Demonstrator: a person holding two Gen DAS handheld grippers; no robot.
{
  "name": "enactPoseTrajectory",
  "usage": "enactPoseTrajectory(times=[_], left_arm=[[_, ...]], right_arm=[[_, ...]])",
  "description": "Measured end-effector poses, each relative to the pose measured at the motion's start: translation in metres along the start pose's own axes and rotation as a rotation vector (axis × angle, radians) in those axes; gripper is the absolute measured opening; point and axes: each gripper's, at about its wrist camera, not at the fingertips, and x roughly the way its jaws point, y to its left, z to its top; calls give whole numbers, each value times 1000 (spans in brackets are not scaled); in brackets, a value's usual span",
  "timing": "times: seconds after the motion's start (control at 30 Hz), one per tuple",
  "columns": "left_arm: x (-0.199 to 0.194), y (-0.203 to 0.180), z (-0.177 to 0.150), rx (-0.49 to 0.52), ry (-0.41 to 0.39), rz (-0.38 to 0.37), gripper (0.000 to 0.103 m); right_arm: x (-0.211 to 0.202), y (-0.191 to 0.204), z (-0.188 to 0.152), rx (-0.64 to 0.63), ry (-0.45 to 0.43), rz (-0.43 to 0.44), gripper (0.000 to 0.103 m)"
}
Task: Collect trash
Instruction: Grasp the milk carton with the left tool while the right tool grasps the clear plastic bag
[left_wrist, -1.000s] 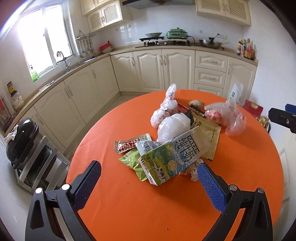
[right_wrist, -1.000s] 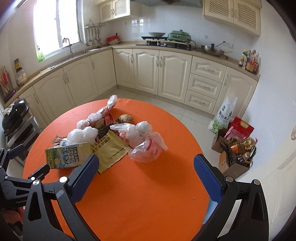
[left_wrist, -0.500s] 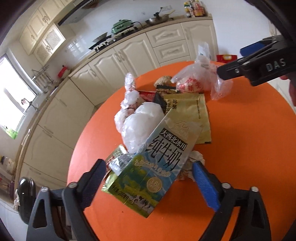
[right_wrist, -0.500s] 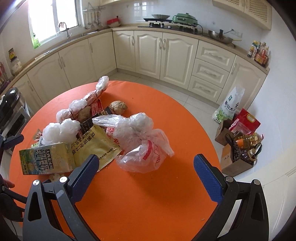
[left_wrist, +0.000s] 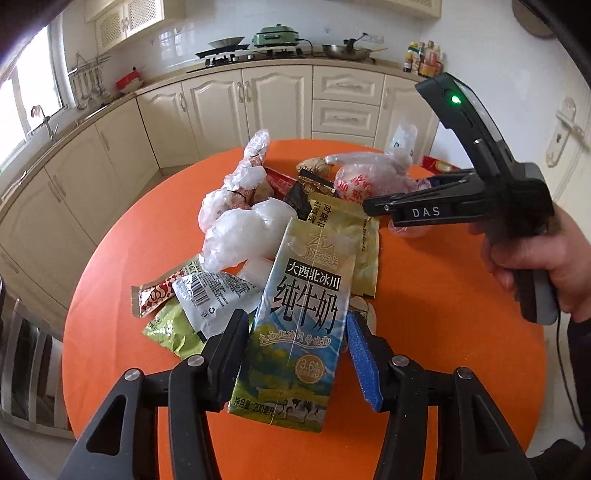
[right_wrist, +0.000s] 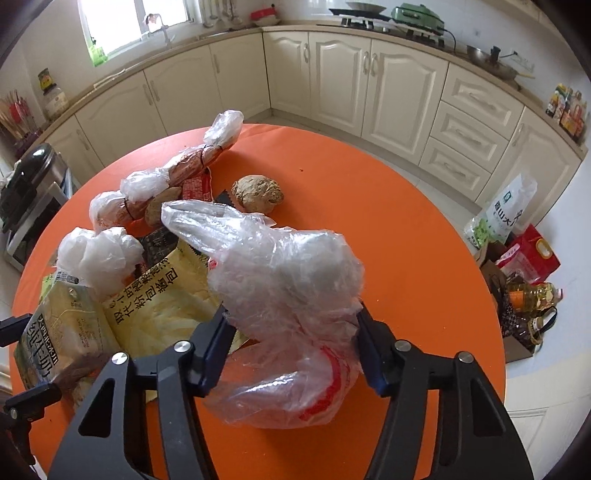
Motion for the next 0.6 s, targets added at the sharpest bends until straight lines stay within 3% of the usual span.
enactPoseTrajectory(times=[0.2, 0.37, 0.6], left_arm=[[-9, 14, -11, -90, -35, -15, 48], [-34, 14, -23, -142, -82, 15, 48], [-61, -15, -30, -175, -142, 42, 48]], right_arm=[[-30, -6, -21, 62, -44, 72, 51], [-64, -8, -40, 106, -99, 103, 51], [-99, -3, -58, 115, -145, 131, 51]])
